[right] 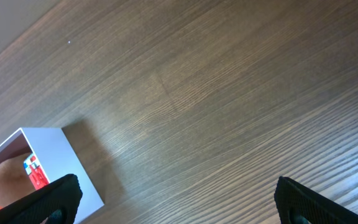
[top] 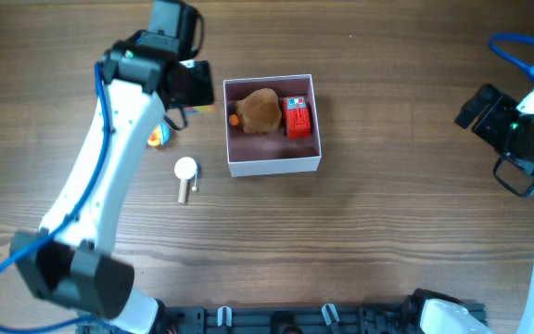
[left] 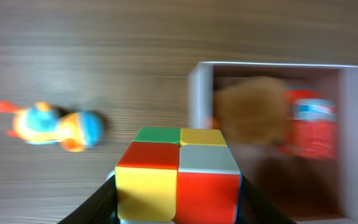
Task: Pack container
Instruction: 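Grasp the colour cube with the left gripper and drop it in the box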
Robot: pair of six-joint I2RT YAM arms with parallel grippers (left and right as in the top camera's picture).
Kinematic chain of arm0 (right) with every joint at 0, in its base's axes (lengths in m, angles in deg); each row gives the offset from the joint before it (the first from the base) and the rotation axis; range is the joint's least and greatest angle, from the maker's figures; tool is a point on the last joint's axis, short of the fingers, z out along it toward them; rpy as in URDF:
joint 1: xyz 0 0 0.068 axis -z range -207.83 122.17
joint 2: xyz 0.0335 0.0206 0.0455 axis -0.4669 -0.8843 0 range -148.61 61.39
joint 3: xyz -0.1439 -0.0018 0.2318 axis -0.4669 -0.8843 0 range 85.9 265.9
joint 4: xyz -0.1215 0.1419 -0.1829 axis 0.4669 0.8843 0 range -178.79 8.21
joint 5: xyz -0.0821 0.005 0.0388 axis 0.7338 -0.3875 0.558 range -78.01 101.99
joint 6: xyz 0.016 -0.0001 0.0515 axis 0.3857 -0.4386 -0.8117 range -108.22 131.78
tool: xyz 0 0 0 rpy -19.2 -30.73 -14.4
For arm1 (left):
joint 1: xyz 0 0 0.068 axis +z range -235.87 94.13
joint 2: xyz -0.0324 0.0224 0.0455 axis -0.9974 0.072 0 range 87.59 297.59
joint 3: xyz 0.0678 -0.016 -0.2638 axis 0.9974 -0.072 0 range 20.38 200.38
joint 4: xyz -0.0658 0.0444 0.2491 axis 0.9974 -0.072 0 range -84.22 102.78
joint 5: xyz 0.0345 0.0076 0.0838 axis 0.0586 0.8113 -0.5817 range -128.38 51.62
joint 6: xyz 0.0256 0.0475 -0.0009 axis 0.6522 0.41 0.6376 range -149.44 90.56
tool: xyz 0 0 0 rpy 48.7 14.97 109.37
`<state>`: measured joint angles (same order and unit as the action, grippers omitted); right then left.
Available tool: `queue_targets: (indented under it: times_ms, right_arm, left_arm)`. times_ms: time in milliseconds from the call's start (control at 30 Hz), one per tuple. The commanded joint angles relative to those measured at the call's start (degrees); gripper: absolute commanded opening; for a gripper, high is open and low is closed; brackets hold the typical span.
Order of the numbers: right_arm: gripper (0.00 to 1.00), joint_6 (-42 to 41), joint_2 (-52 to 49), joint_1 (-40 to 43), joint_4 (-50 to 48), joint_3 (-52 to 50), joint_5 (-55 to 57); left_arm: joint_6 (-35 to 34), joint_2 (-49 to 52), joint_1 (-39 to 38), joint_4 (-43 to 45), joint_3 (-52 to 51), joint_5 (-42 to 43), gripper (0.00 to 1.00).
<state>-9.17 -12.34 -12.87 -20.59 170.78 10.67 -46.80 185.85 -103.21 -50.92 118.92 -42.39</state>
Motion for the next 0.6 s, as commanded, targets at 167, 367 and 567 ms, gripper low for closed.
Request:
queue_targets:
  times_ms: [167, 367, 567]
  right_arm:
    - [1.00, -0.1, -0.2, 0.2, 0.5, -0.3, -0.7]
    - [1.00, -0.1, -0.2, 0.2, 1.5, -0.3, -0.7]
    - [1.00, -0.1, -0.2, 0.2, 2.0, -0.3, -0.7]
  left_arm:
    - [-15.1, 2.7, -15.0, 6.2, 0.4, 1.0, 0.15]
    - [-20.7, 10.9, -22.1, 10.4, 0.4, -0.6, 0.16]
    - [-22.2, 17.0, -24.7, 11.5, 0.4, -1.9, 0.16]
